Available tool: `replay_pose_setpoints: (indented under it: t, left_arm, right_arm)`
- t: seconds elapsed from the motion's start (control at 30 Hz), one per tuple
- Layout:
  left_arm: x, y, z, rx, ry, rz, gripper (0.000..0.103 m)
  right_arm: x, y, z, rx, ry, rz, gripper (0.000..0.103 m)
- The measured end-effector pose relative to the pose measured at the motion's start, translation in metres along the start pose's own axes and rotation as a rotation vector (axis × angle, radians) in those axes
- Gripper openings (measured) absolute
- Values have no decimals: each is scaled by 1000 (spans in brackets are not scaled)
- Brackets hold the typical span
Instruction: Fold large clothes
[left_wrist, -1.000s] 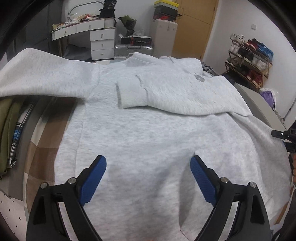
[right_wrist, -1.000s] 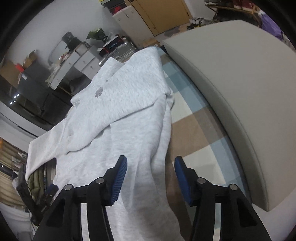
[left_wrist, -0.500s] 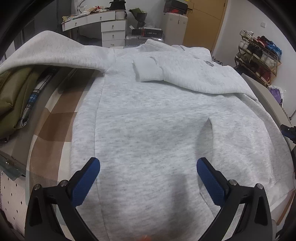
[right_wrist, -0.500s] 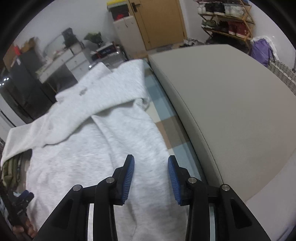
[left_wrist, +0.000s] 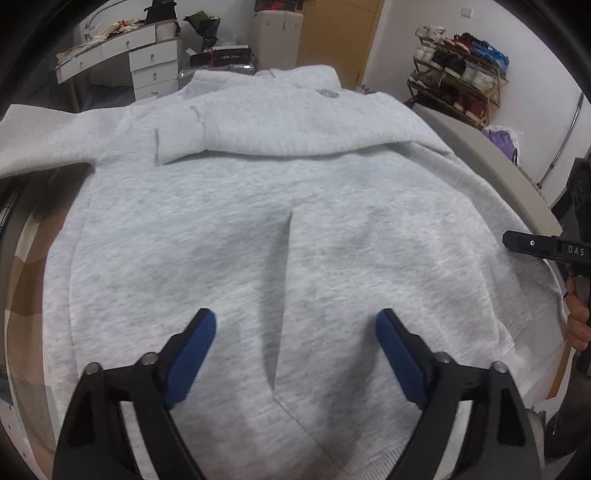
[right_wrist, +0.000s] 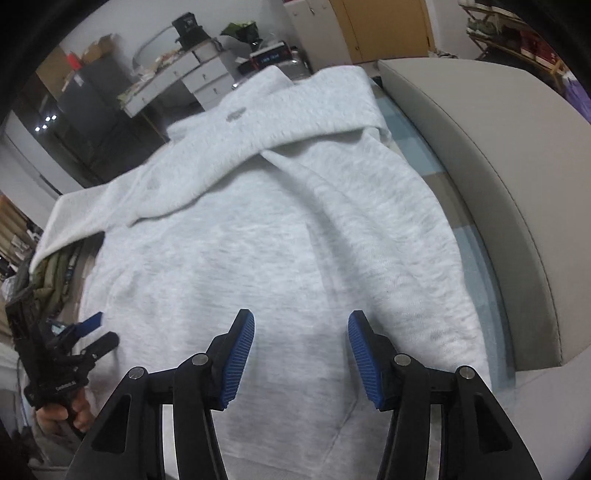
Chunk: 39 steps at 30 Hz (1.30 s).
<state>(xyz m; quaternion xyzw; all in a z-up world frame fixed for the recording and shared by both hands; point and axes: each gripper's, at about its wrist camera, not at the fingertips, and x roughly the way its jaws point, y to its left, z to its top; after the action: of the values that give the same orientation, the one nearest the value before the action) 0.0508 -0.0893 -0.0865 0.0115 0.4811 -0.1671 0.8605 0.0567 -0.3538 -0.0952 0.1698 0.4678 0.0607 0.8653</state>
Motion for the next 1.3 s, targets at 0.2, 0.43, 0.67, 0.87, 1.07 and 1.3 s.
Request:
replay_pose_setpoints:
  t: [0.2,0.43,0.67,0.87,1.07,1.3]
  left_arm:
    - [0,1,2,29,-62,29,1]
    - [-52,19,-2,5,-174,38,0]
    - [-45,49,-9,-81,-124,100,0]
    - [-34,26,-2,-100,-99,-29,80]
    - [-3,11,6,-48,-1,-73,77]
    - [-3,4,3,-42,-20,-107,0]
  right_arm:
    - [19,-1,2,-25,-1,-2,30]
    - [-16,23,-2,-112,-106,167,2]
    - [8,2,-9,-42,-2,19,6]
    - [6,-4,-17,-23,9,55,29]
    - [9,-4,-20,-15,6,73,31]
    - [14,-7,-12,30,-6,71,30]
